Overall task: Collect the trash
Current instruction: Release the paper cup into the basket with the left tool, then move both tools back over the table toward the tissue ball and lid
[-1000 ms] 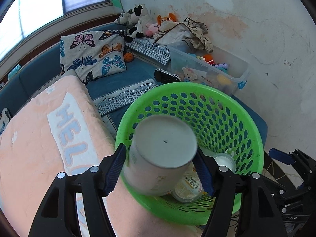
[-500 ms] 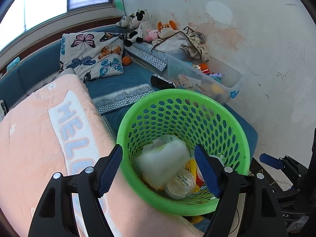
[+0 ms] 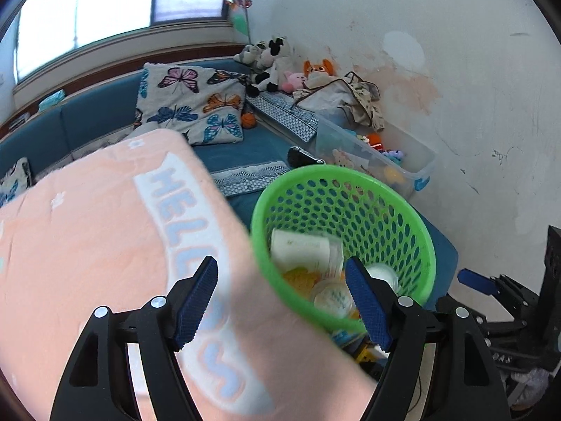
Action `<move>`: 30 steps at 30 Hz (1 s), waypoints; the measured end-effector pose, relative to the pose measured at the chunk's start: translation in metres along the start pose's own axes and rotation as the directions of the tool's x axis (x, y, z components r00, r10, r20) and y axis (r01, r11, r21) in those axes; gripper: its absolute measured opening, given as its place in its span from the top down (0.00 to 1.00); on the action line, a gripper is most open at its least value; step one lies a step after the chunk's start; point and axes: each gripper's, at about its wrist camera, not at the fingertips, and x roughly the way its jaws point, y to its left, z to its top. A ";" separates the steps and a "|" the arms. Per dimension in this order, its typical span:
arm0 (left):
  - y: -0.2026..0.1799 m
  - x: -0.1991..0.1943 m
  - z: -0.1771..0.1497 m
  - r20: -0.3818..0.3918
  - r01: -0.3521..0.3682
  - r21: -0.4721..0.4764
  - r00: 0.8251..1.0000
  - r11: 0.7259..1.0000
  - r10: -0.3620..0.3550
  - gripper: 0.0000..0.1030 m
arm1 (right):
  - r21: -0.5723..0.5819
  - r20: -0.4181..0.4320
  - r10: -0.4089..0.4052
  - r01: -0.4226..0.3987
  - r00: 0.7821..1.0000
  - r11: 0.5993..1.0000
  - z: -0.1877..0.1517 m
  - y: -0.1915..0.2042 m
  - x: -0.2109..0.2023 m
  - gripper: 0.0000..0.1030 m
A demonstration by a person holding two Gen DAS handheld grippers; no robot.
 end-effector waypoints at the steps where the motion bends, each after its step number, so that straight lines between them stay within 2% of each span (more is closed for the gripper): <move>1: 0.005 -0.006 -0.006 0.003 -0.013 -0.009 1.000 1.000 0.013 0.30 | -0.003 -0.001 0.007 -0.007 1.000 1.000 -0.001 0.004 0.000 0.26; 12: 0.066 -0.062 -0.066 0.009 -0.128 -0.106 0.991 0.986 0.130 0.30 | -0.079 -0.040 0.104 -0.107 0.994 0.991 -0.020 0.070 0.009 0.25; 17: 0.091 -0.087 -0.089 0.020 -0.183 -0.135 0.982 0.974 0.188 0.30 | -0.120 -0.055 0.141 -0.147 0.988 0.982 -0.021 0.098 0.015 0.23; 24: 0.128 -0.118 -0.125 0.008 -0.274 -0.178 0.960 0.945 0.280 0.29 | -0.192 -0.091 0.183 -0.197 0.979 0.961 -0.021 0.138 0.027 0.20; 30: 0.157 -0.139 -0.152 -0.013 -0.312 -0.232 0.948 0.921 0.318 0.28 | -0.262 -0.129 0.210 -0.238 0.969 0.935 -0.022 0.179 0.044 0.17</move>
